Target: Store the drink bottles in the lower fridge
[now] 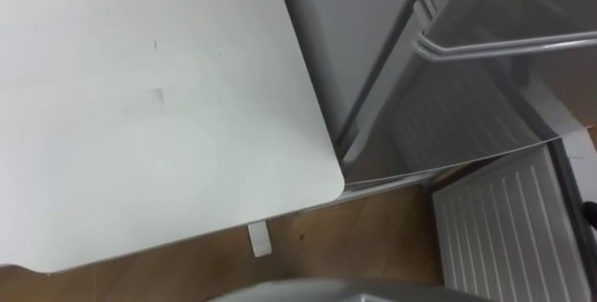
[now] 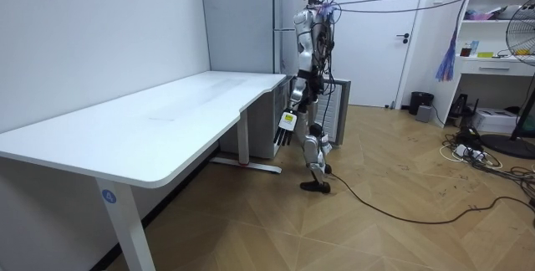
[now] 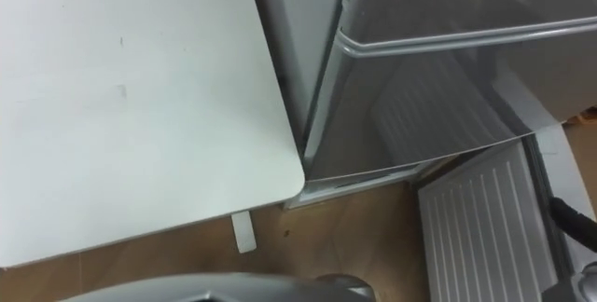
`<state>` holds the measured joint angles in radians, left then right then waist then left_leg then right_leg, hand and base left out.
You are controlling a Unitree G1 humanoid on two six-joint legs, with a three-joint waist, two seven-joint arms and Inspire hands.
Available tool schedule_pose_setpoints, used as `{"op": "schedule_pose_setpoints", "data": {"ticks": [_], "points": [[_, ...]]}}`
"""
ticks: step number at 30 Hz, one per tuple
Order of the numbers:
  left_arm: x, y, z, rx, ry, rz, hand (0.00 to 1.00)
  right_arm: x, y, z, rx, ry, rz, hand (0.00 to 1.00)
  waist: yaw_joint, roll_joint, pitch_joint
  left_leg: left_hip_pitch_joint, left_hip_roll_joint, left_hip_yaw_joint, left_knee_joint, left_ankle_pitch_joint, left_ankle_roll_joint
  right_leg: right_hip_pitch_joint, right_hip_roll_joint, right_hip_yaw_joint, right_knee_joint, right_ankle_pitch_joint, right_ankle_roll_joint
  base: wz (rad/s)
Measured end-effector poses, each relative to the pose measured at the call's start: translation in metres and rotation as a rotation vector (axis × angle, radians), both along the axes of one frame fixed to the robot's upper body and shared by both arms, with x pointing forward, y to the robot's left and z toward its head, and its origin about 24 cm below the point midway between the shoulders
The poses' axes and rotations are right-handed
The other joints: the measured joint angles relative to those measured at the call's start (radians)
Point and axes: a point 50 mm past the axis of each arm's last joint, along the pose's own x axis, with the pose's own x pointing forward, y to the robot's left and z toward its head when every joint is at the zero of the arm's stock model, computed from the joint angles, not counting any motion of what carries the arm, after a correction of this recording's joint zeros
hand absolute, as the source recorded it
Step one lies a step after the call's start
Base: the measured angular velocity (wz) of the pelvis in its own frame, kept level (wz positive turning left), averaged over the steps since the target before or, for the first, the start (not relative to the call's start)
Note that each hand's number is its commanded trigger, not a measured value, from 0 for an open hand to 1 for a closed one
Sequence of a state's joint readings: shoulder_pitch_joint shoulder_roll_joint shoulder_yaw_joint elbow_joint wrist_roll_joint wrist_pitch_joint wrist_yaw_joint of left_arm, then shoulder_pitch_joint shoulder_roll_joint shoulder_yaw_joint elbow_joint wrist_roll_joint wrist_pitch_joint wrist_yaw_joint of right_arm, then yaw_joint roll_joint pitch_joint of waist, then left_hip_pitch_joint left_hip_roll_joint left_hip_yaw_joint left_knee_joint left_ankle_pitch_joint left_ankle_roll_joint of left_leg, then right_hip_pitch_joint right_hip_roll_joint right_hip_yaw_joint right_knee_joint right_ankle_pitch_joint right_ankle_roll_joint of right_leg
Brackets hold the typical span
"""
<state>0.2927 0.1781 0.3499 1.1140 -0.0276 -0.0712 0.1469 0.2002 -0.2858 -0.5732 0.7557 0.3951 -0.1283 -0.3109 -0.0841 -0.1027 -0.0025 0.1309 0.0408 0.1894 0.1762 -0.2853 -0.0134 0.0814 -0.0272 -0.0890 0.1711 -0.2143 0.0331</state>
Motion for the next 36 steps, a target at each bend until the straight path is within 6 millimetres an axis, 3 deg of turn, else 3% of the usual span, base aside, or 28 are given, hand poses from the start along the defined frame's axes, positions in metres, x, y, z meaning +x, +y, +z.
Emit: {"op": "schedule_pose_setpoints", "data": {"ticks": [9, 15, 19, 27, 31, 36], "points": [[-0.001, 0.004, 0.002, 0.011, 0.002, 0.01, 0.0, -0.023, -0.008, -0.008, 0.074, -0.027, -0.188, 0.0, -0.019, 0.023, -0.0112, 0.003, 0.0, -0.001, 0.002, 0.0, 0.0, 0.005, 0.0, -0.001, 0.0, 0.002, -0.001, 0.01], [-0.004, 0.015, 0.006, 0.037, 0.036, -0.001, 0.0, -0.038, -0.016, -0.009, 0.093, 0.005, -0.268, 0.0, -0.025, 0.035, -0.0053, 0.003, 0.0, 0.001, 0.003, 0.0, 0.0, 0.003, 0.001, 0.004, 0.0, 0.003, -0.001, -0.01], [-0.002, 0.018, 0.007, 0.046, 0.047, -0.035, 0.0, -0.041, -0.019, -0.009, 0.09, 0.015, -0.293, 0.0, -0.025, 0.04, -0.0044, 0.001, 0.001, 0.001, 0.004, 0.002, 0.003, 0.001, 0.001, 0.002, 0.0, 0.007, -0.002, 0.0], [-0.002, 0.025, 0.009, 0.025, 0.046, -0.01, 0.0, -0.04, -0.042, 0.005, 0.096, -0.004, -0.378, 0.0, -0.033, 0.051, -0.0037, -0.007, 0.002, -0.002, 0.014, 0.002, 0.004, 0.0, 0.002, 0.001, 0.002, 0.014, -0.002, 0.0], [-0.004, 0.029, 0.011, 0.029, 0.054, -0.012, 0.0, -0.038, -0.052, 0.013, 0.085, -0.012, -0.384, 0.0, -0.043, 0.05, -0.0048, -0.005, 0.004, -0.003, 0.013, 0.004, 0.006, 0.0, 0.003, -0.002, 0.008, 0.014, -0.003, 0.01], [-0.009, 0.031, 0.013, 0.03, 0.061, -0.013, 0.0, -0.043, -0.05, 0.008, 0.125, -0.003, -0.423, 0.0, -0.043, 0.03, -0.0048, 0.0, 0.008, -0.001, 0.014, 0.004, 0.006, 0.0, 0.009, 0.006, 0.015, 0.015, -0.005, -0.01]]}}
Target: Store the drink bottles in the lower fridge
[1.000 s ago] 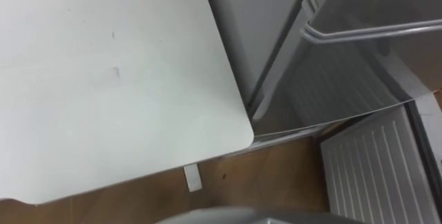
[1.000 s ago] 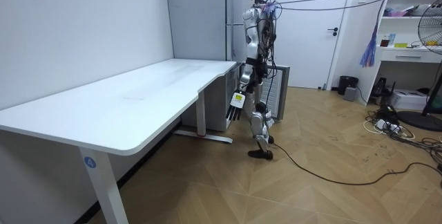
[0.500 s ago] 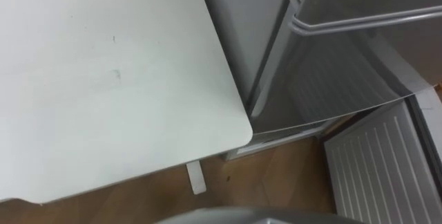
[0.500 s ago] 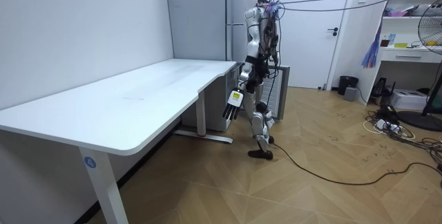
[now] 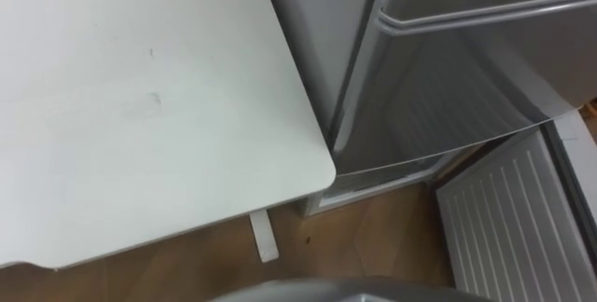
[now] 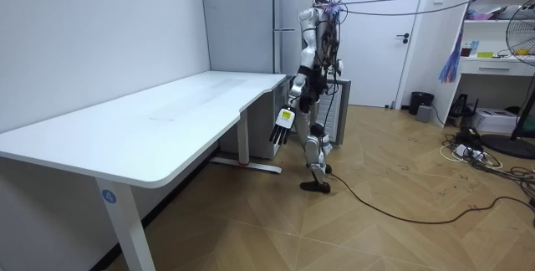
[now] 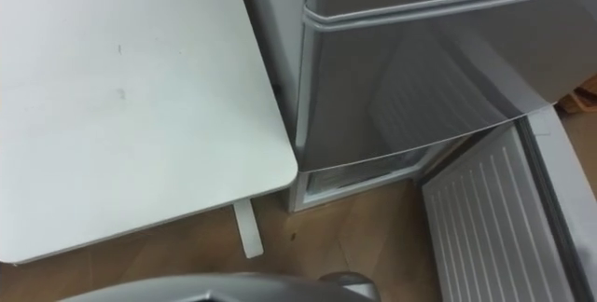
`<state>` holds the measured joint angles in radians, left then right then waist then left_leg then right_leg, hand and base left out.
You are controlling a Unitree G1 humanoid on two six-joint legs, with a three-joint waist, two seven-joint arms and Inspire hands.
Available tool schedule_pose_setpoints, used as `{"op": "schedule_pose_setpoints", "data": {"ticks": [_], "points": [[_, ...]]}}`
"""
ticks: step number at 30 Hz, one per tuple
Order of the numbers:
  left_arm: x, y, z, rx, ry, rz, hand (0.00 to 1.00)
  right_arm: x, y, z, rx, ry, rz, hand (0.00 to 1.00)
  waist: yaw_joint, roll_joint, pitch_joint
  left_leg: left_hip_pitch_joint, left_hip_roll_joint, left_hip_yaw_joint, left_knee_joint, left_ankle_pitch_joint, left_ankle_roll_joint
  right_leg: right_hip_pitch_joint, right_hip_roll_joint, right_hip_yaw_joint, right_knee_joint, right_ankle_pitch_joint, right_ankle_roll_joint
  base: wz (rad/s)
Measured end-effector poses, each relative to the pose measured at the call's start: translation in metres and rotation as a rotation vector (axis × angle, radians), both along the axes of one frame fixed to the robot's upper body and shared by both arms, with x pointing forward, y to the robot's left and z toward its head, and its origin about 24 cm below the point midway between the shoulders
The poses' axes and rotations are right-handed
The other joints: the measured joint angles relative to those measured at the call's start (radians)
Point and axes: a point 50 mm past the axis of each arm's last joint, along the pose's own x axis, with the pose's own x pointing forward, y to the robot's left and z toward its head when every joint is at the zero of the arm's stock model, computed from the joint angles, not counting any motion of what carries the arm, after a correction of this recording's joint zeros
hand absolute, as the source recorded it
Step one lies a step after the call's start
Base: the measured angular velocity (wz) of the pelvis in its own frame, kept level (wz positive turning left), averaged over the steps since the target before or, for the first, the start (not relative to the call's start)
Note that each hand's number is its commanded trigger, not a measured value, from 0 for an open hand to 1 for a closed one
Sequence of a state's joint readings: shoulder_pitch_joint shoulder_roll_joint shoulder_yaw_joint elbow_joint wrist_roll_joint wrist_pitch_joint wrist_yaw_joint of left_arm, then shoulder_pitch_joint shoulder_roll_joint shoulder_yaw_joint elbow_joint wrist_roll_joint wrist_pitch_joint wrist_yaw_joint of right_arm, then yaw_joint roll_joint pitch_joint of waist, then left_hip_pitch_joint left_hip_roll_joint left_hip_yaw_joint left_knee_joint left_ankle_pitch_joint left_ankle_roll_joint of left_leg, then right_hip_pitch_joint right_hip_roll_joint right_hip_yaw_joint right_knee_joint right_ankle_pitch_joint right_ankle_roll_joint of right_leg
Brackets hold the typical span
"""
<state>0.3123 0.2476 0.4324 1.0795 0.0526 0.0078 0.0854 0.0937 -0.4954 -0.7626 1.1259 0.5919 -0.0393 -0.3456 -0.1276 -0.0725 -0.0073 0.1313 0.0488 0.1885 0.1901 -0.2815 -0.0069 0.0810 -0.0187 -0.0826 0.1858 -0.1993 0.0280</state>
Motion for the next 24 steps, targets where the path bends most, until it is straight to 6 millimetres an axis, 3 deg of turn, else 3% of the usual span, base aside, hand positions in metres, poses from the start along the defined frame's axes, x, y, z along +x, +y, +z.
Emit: {"op": "schedule_pose_setpoints", "data": {"ticks": [8, 14, 24], "points": [[-0.007, 0.0, 0.0, -0.011, 0.017, -0.002, 0.0, -0.005, 0.002, -0.004, 0.047, 0.017, -0.026, 0.0, -0.006, -0.015, 0.0017, -0.018, 0.01, -0.004, 0.006, 0.003, -0.006, -0.015, 0.009, -0.001, 0.0, 0.007, -0.011, -0.01], [-0.006, 0.001, 0.001, -0.025, 0.015, -0.005, 0.0, -0.005, -0.001, -0.002, 0.052, -0.023, -0.039, 0.0, -0.006, -0.004, 0.0019, -0.02, 0.01, -0.009, 0.007, 0.003, -0.006, -0.015, 0.009, -0.006, -0.001, 0.007, -0.011, 0.02], [-0.002, 0.001, 0.0, -0.046, 0.02, -0.038, 0.0, -0.014, 0.003, -0.007, 0.067, -0.041, -0.031, 0.0, -0.005, 0.037, -0.0001, -0.033, 0.012, -0.024, 0.014, 0.005, -0.01, -0.014, 0.008, -0.031, -0.002, 0.009, -0.013, 0.06]]}}
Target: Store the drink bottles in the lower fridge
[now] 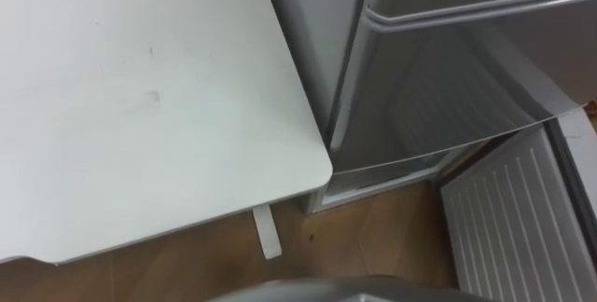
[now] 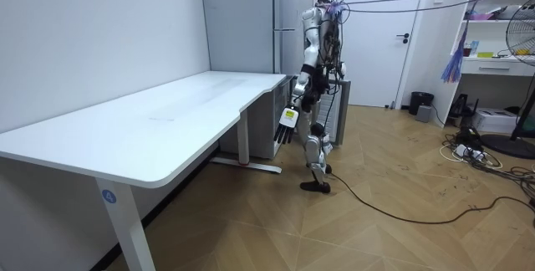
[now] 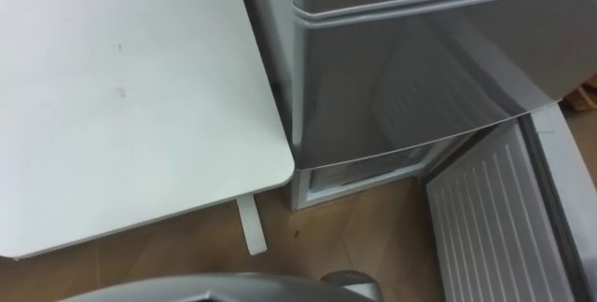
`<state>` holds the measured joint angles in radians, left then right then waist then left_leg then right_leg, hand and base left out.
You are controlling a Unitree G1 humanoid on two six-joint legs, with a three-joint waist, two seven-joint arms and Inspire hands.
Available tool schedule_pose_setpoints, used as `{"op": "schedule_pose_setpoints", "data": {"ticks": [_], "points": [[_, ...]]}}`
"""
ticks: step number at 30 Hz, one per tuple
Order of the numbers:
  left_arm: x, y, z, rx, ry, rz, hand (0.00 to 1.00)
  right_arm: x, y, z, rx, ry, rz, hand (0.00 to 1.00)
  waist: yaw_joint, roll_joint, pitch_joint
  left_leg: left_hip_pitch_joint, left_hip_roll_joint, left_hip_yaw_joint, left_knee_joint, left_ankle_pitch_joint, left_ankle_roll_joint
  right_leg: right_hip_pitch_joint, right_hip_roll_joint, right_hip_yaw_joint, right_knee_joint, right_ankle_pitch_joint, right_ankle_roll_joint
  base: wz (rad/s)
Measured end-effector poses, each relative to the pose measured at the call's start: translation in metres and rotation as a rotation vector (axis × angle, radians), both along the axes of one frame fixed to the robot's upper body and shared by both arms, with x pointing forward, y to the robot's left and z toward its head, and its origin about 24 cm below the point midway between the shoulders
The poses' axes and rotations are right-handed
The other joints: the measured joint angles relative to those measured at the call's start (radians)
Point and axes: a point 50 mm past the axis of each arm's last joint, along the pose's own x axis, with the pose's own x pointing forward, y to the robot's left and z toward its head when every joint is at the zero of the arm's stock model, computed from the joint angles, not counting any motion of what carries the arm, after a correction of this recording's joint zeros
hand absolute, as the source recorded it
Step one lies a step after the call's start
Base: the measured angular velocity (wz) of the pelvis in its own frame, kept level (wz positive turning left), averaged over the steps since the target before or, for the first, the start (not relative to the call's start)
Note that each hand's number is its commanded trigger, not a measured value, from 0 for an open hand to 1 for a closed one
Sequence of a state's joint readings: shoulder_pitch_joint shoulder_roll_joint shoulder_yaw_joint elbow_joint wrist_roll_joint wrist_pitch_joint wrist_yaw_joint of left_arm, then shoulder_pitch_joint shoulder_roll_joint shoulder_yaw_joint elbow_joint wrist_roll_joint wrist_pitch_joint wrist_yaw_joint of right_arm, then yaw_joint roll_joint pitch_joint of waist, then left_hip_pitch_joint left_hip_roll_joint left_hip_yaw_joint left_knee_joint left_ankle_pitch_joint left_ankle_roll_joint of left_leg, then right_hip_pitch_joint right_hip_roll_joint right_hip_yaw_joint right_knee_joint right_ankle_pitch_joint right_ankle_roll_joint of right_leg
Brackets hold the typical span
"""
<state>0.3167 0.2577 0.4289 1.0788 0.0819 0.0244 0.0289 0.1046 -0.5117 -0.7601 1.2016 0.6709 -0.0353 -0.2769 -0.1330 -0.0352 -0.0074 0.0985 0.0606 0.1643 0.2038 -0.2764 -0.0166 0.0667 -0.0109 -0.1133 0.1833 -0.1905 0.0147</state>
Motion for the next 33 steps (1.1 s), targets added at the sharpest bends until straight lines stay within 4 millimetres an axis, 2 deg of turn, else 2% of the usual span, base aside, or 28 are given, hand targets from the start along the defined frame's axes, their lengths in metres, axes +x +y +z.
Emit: {"op": "schedule_pose_setpoints", "data": {"ticks": [8, 12, 17, 19, 21, 24, 28, 30, 31, 33], "points": [[0.0, -0.001, -0.001, -0.006, 0.0, 0.002, 0.0, -0.02, 0.023, -0.02, 0.07, -0.028, -0.042, 0.0, 0.004, -0.009, -0.0002, -0.001, 0.001, -0.002, -0.006, 0.0, 0.0, -0.001, 0.001, 0.0, 0.001, 0.0, -0.001, 0.0], [0.003, -0.004, -0.002, -0.024, -0.011, -0.002, 0.0, -0.023, 0.035, -0.03, 0.106, -0.031, -0.039, 0.0, 0.005, -0.004, -0.0033, -0.001, 0.001, -0.002, -0.001, 0.0, 0.0, -0.002, 0.001, 0.001, 0.001, 0.001, -0.001, 0.0], [0.007, -0.009, -0.005, -0.041, -0.008, -0.031, 0.0, -0.016, 0.051, -0.042, 0.16, -0.087, 0.008, 0.0, 0.008, 0.007, -0.0039, 0.0, 0.001, 0.005, -0.001, 0.0, 0.0, -0.003, 0.002, 0.005, 0.001, 0.002, -0.003, -0.03], [0.008, -0.014, -0.007, -0.056, 0.003, -0.054, 0.0, -0.019, 0.059, -0.047, 0.181, -0.116, 0.013, 0.0, 0.023, 0.009, -0.0042, 0.001, 0.003, 0.018, -0.002, 0.0, 0.0, -0.009, 0.002, 0.013, 0.001, 0.003, -0.004, -0.19], [0.009, -0.023, -0.011, -0.076, 0.011, -0.069, 0.0, -0.017, 0.071, -0.053, 0.206, -0.139, 0.072, 0.0, 0.051, 0.016, -0.0009, 0.001, 0.009, 0.038, -0.004, 0.0, -0.001, -0.019, 0.009, 0.031, 0.001, 0.015, -0.006, -0.32], [0.009, -0.032, -0.015, -0.093, 0.024, -0.083, 0.0, -0.015, 0.087, -0.061, 0.241, -0.196, 0.112, 0.0, 0.056, 0.018, -0.0004, 0.001, 0.015, 0.046, -0.006, -0.001, -0.002, -0.019, 0.013, 0.028, 0.0, 0.021, -0.008, -0.12], [0.013, -0.046, -0.021, -0.129, 0.051, -0.151, 0.0, 0.007, 0.117, -0.07, 0.309, -0.306, 0.254, 0.0, 0.066, 0.03, 0.0008, -0.008, 0.02, 0.059, 0.0, 0.001, -0.006, -0.037, 0.018, 0.029, 0.002, 0.031, -0.015, -0.16], [0.018, -0.057, -0.025, -0.156, 0.041, -0.156, 0.0, 0.026, 0.134, -0.073, 0.352, -0.361, 0.358, 0.0, 0.094, 0.047, 0.0, -0.012, 0.03, 0.079, 0.003, 0.001, -0.007, -0.049, 0.022, 0.031, 0.002, 0.04, -0.018, -0.24], [0.018, -0.059, -0.025, -0.162, 0.042, -0.161, 0.0, 0.031, 0.139, -0.073, 0.363, -0.373, 0.385, 0.0, 0.097, 0.049, -0.0001, -0.012, 0.031, 0.08, 0.004, 0.002, -0.007, -0.05, 0.023, 0.031, 0.002, 0.041, -0.019, -0.15], [0.018, -0.07, -0.028, -0.19, 0.047, -0.186, 0.0, 0.051, 0.148, -0.072, 0.384, -0.412, 0.474, 0.0, 0.124, 0.064, 0.0057, -0.002, 0.027, 0.088, 0.003, 0.001, -0.005, -0.056, 0.021, 0.041, 0.005, 0.043, -0.016, -0.13]]}}
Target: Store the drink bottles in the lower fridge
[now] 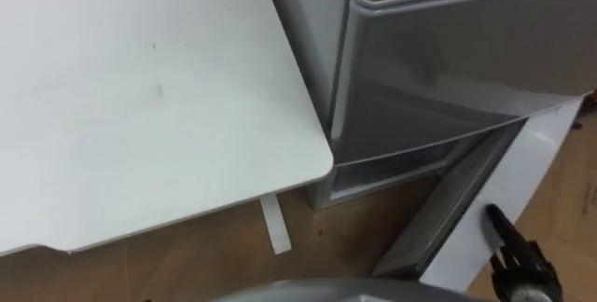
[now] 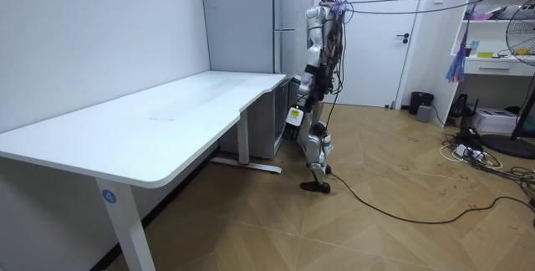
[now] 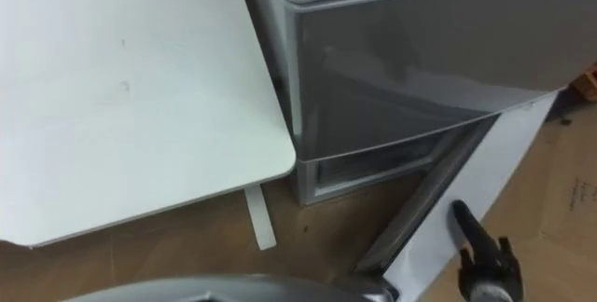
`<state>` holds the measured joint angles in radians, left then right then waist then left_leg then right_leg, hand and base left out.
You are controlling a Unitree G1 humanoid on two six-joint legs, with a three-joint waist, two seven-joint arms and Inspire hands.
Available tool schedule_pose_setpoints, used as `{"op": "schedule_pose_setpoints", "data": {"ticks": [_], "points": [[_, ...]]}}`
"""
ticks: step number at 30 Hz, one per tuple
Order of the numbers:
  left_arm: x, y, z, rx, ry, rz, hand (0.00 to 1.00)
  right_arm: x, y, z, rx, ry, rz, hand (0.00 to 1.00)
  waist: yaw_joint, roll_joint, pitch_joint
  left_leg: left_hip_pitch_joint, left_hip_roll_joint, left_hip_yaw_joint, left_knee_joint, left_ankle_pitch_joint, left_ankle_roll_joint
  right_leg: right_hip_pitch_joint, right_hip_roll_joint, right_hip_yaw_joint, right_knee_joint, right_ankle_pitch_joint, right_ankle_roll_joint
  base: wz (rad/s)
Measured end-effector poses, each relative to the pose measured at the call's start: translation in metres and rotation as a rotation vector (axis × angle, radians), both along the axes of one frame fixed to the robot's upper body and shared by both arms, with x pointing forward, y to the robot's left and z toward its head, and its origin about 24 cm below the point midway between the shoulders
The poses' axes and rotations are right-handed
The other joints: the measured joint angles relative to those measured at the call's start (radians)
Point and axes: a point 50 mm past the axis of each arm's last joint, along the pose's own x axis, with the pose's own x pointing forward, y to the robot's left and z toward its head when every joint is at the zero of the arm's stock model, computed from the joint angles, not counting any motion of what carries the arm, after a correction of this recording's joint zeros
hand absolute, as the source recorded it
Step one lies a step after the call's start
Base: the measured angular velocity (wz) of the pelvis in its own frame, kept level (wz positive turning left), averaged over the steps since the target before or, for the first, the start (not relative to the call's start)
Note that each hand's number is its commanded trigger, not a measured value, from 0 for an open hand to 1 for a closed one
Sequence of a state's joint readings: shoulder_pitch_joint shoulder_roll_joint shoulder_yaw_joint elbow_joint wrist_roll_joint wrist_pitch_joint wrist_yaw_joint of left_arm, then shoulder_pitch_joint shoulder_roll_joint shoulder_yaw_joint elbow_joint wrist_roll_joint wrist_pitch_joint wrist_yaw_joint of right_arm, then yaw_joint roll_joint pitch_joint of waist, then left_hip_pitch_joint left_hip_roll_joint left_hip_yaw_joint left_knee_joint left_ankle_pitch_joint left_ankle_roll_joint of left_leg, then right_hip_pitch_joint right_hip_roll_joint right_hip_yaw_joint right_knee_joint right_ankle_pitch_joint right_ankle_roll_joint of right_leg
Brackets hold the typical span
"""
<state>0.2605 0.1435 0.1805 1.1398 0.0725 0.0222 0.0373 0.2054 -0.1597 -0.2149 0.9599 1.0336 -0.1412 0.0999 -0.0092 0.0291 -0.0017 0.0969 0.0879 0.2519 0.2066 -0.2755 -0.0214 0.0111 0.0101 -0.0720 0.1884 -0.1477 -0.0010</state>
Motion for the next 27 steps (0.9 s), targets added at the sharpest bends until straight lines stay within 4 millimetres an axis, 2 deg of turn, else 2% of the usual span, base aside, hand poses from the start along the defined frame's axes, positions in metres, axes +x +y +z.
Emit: {"op": "schedule_pose_setpoints", "data": {"ticks": [4, 6, 10, 12, 21, 27], "points": [[-0.006, -0.004, -0.001, -0.008, 0.021, -0.04, 0.0, 0.008, 0.009, 0.001, -0.032, 0.016, 0.109, 0.0, 0.042, -0.002, -0.0001, -0.004, -0.006, 0.014, 0.0, 0.0, 0.0, -0.027, 0.006, 0.031, 0.0, 0.001, 0.0, -0.23], [-0.006, -0.008, -0.002, -0.019, 0.034, -0.08, 0.0, 0.011, 0.011, 0.001, -0.041, 0.016, 0.148, 0.0, 0.041, -0.002, -0.004, -0.018, -0.007, 0.012, 0.002, 0.001, 0.001, -0.041, 0.006, 0.033, 0.003, 0.004, 0.001, -0.09], [0.0, -0.01, -0.003, -0.023, 0.036, -0.106, 0.0, 0.021, 0.017, 0.001, -0.047, 0.013, 0.187, 0.0, 0.044, -0.009, 0.0005, -0.033, -0.008, 0.004, 0.008, 0.001, 0.001, -0.066, 0.008, 0.039, 0.018, 0.007, -0.001, -0.19], [0.01, -0.01, -0.003, -0.014, 0.032, -0.13, 0.0, 0.026, 0.019, 0.001, -0.051, 0.008, 0.211, 0.0, 0.041, -0.008, 0.0061, -0.035, -0.011, -0.021, 0.005, 0.001, 0.001, -0.064, 0.01, 0.041, 0.015, 0.012, -0.001, -0.17], [0.029, -0.012, -0.003, 0.028, 0.026, -0.203, 0.0, 0.033, 0.025, 0.002, -0.073, 0.026, 0.23, 0.0, 0.039, -0.008, 0.0068, -0.034, -0.013, -0.05, -0.005, 0.001, 0.001, -0.069, 0.013, 0.04, 0.014, 0.012, -0.001, -0.03], [0.035, -0.013, -0.003, 0.049, 0.012, -0.23, 0.0, 0.033, 0.026, 0.001, -0.077, 0.029, 0.231, 0.0, 0.037, -0.008, 0.0064, -0.04, -0.014, -0.052, -0.004, 0.002, 0.002, -0.075, 0.012, 0.039, 0.014, 0.013, -0.002, 0.0]]}}
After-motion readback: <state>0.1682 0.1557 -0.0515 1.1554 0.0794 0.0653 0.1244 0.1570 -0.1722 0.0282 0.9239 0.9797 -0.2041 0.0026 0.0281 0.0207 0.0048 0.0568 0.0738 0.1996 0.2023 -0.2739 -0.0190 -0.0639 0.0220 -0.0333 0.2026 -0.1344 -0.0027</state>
